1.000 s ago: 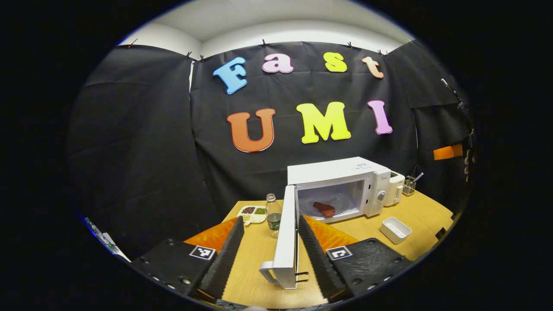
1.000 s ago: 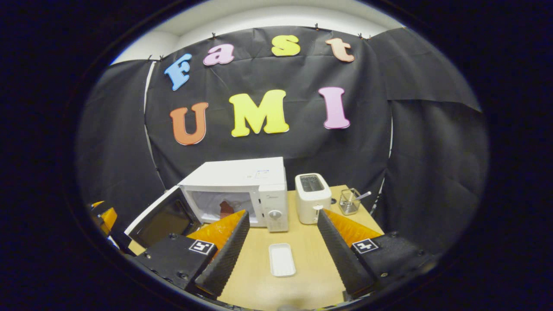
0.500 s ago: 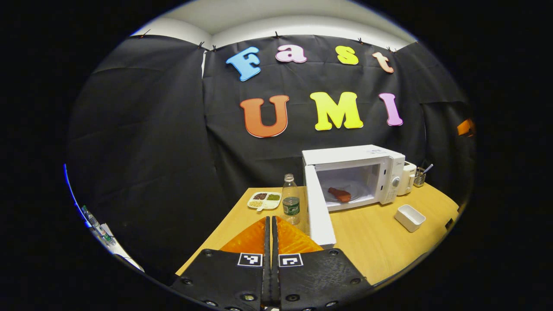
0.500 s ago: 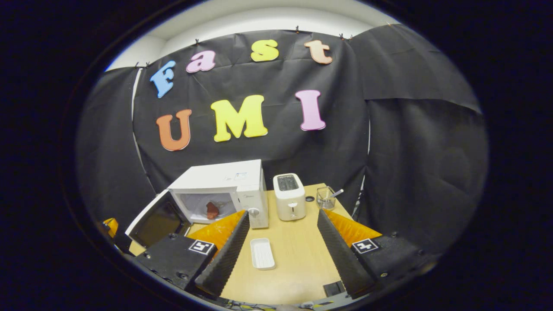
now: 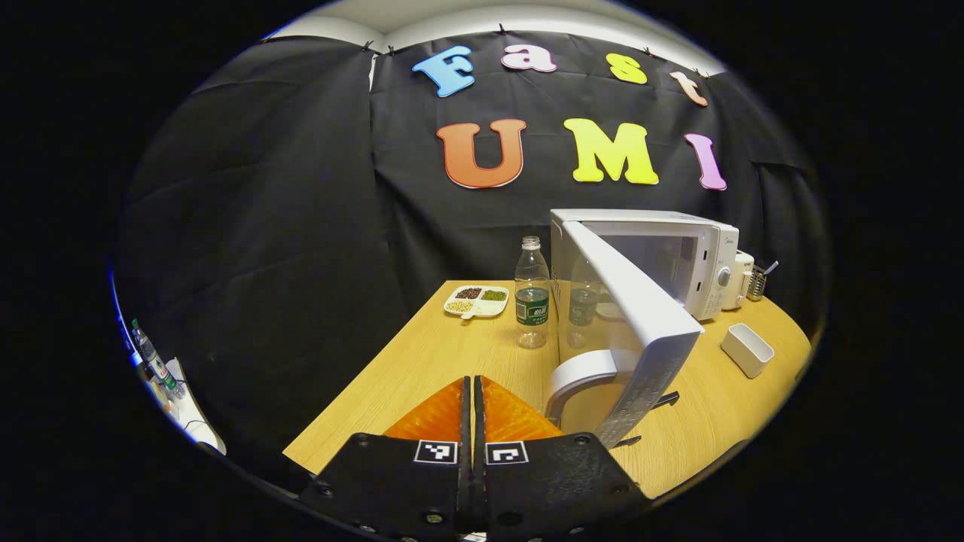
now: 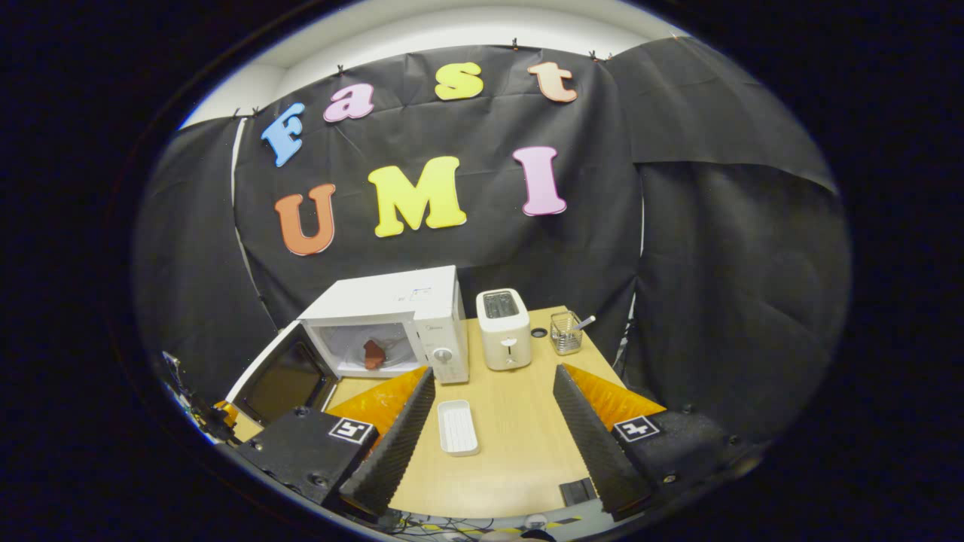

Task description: Open the microwave oven with the left hand, put the food in, and close the microwave oven.

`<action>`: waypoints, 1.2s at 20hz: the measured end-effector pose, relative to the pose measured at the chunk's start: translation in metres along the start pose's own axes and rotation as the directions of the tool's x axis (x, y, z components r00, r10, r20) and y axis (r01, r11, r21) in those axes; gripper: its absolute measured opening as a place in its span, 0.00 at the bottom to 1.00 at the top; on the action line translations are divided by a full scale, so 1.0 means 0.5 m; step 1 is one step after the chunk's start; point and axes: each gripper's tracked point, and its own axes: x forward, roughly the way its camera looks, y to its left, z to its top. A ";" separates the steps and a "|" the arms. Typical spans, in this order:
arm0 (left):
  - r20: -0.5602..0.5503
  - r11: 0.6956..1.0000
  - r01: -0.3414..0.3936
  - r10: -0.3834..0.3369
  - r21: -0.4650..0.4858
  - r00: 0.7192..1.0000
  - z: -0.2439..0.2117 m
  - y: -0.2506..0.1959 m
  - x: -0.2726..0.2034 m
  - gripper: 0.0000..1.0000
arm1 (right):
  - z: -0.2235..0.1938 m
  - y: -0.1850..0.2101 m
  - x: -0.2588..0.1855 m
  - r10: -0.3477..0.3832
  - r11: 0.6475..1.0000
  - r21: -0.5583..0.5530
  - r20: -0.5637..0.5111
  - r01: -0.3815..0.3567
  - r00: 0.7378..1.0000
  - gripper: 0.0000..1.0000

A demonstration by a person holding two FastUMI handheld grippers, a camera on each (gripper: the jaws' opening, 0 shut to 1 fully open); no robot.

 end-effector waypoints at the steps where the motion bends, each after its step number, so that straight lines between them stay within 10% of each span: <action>1: 0.000 1.000 0.009 -0.009 0.003 1.000 0.001 -0.013 0.004 0.00 | -0.004 -0.005 0.001 -0.001 1.000 -0.002 -0.002 0.001 1.000 1.00; 24: -0.043 0.926 0.372 -0.369 0.064 0.928 0.009 -0.484 -0.004 0.00 | -0.044 -0.114 0.069 -0.005 0.999 0.051 -0.099 0.010 0.995 1.00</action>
